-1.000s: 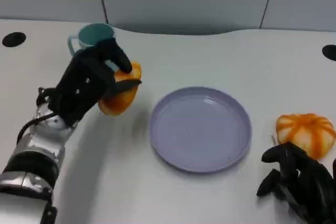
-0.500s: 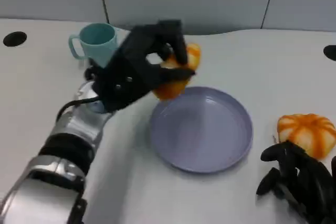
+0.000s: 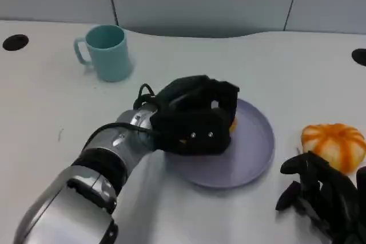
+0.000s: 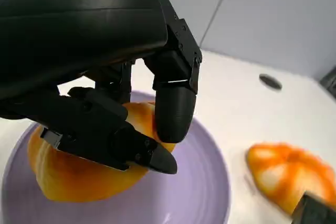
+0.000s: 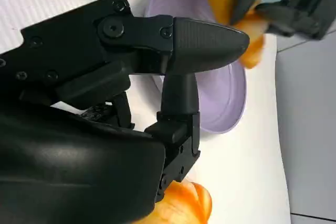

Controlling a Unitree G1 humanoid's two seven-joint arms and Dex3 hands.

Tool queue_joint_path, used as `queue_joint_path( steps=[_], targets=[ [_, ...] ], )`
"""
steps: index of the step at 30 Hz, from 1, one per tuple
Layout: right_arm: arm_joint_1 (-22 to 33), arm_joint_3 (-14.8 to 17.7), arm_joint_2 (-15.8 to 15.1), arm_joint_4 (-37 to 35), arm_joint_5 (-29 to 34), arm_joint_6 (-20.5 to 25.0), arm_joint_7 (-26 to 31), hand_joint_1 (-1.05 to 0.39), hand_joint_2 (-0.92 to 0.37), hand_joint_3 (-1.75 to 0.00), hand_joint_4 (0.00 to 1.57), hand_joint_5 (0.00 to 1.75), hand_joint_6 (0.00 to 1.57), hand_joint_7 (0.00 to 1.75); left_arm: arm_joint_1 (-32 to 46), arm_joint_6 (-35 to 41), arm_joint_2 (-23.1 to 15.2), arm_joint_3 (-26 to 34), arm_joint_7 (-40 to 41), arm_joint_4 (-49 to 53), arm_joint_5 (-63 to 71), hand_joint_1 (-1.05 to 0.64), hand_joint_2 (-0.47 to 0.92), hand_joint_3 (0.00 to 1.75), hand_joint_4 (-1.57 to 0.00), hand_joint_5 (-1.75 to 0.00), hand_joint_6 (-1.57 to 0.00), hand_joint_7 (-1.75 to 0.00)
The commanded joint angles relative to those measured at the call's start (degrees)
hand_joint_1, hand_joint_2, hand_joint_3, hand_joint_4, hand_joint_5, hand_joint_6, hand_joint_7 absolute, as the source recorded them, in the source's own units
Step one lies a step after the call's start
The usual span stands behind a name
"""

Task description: Grasp the bread from the table and place it into the plate.

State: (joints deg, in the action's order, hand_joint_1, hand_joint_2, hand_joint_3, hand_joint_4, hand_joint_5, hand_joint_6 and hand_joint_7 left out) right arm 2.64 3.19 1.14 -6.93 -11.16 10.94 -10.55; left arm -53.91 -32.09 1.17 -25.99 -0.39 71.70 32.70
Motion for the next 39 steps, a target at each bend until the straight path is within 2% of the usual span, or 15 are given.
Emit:
queue_joint_path(
  steps=[1, 2, 4, 5, 6, 10, 12, 15, 18, 23, 26, 29, 34, 39],
  targets=[
    [0.3, 0.1, -0.3, -0.7, 0.0, 0.2, 0.1, -0.35, -0.92, -0.6, 0.6, 1.75, 0.41, 1.71, -2.8, -0.8, -1.1, -1.6, -4.6, 0.8, 1.0, -0.36, 0.87, 0.09, -0.45, -1.71, -0.36, -1.5],
    [0.2, 0.0, -0.4, -1.1, 0.0, -0.2, -0.2, -0.35, -0.92, -0.6, 0.61, 1.75, 0.41, 1.71, -3.2, -1.5, -1.3, -1.9, -5.8, 0.7, 1.1, -0.39, 0.89, 0.06, -0.33, -1.68, -0.34, -1.32],
    [0.1, 0.0, -0.5, -1.4, 0.1, -0.6, -0.5, -0.35, -0.92, -0.61, 0.62, 1.75, 0.41, 1.72, -3.6, -2.7, -1.6, -2.4, -6.6, 0.5, 1.4, -0.47, 0.91, 0.03, -0.21, -1.29, -0.32, -0.84],
    [0.1, -0.1, -0.5, -1.4, 0.2, -0.6, -0.5, -0.35, -0.92, -0.61, 0.63, 1.75, 0.41, 1.72, -4.0, -3.5, -1.9, -3.2, -6.0, 0.2, 2.3, -0.49, 0.92, 0.02, -0.19, -1.17, -0.33, -0.71],
    [0.1, -0.1, -0.6, -1.3, 0.3, -0.5, -0.4, -0.35, -0.92, -0.61, 0.63, 1.75, 0.41, 1.72, -4.2, -4.2, -2.1, -3.7, -5.4, 0.0, 2.9, -0.53, 0.92, 0.04, -0.08, -1.02, -0.26, -0.58],
    [0.0, -0.1, -0.6, -1.3, 0.3, -0.4, -0.4, -0.35, -0.92, -0.6, 0.62, 1.75, 0.41, 1.72, -4.7, -5.5, -2.2, -4.3, -4.8, 0.0, 3.5, -0.59, 0.92, 0.05, 0.0, -0.81, -0.18, -0.46],
    [-0.1, -0.1, -0.8, -1.3, 0.4, -0.2, -0.5, -0.35, -0.92, -0.6, 0.62, 1.75, 0.42, 1.72, -5.2, -6.5, -2.2, -4.2, -5.1, -0.2, 3.3, -0.68, 0.92, 0.07, 0.0, -0.39, -0.05, -0.37],
    [-0.2, -0.2, -0.9, -1.8, 0.7, -1.0, -0.8, -0.35, -0.92, -0.6, 0.61, 1.75, 0.41, 1.71, -5.6, -7.3, -2.4, -4.0, -4.9, -0.2, 3.2, -0.75, 0.92, 0.07, 0.0, -0.08, 0.0, -0.24],
    [-0.4, 0.1, -0.8, -2.0, 0.4, -0.9, -1.0, -0.35, -0.92, -0.6, 0.62, 1.75, 0.4, 1.71, -5.7, -7.8, -2.9, -2.8, -5.5, -0.5, 2.0, -0.8, 0.92, 0.12, 0.0, -0.01, 0.0, -0.19],
    [-0.4, 0.7, -0.5, -1.5, -0.6, 0.6, -0.8, -0.35, -0.92, -0.59, 0.6, 1.75, 0.39, 1.71, -4.7, -9.9, -4.2, 4.5, -11.2, -1.6, -6.7, -0.84, 0.92, 0.2, 0.0, 0.0, 0.0, -0.17],
    [-0.5, 0.7, -0.8, -2.2, -0.5, -0.8, -1.7, -0.35, -0.92, -0.6, 0.6, 1.75, 0.39, 1.72, -1.3, -11.4, -4.4, 12.8, -19.0, -2.7, -18.0, -0.79, 0.92, 0.23, -0.04, -0.02, -0.03, -0.18],
    [-0.3, 0.8, -1.1, -1.6, -0.2, -0.1, -1.0, -0.35, -0.92, -0.6, 0.6, 1.75, 0.39, 1.72, 3.4, -6.1, -4.8, 22.2, -30.8, -5.0, -31.7, -0.82, 0.92, 0.25, -0.08, -0.05, -0.06, -0.18],
    [0.3, 0.8, -1.4, -0.3, -0.1, 1.1, -0.4, -0.34, -0.92, -0.59, 0.59, 1.75, 0.39, 1.7, 12.8, 5.2, -6.6, 32.3, -48.5, -12.6, -48.3, -0.78, 0.92, 0.31, -0.19, -0.12, -0.14, -0.15],
    [0.7, 0.9, -1.7, 0.3, -0.3, 1.3, -0.3, -0.35, -0.92, -0.57, 0.59, 1.75, 0.41, 1.7, 25.7, 19.5, -6.9, 37.4, -56.1, -25.2, -59.4, -0.74, 0.92, 0.27, -0.36, -0.22, -0.29, -0.11]
  ],
)
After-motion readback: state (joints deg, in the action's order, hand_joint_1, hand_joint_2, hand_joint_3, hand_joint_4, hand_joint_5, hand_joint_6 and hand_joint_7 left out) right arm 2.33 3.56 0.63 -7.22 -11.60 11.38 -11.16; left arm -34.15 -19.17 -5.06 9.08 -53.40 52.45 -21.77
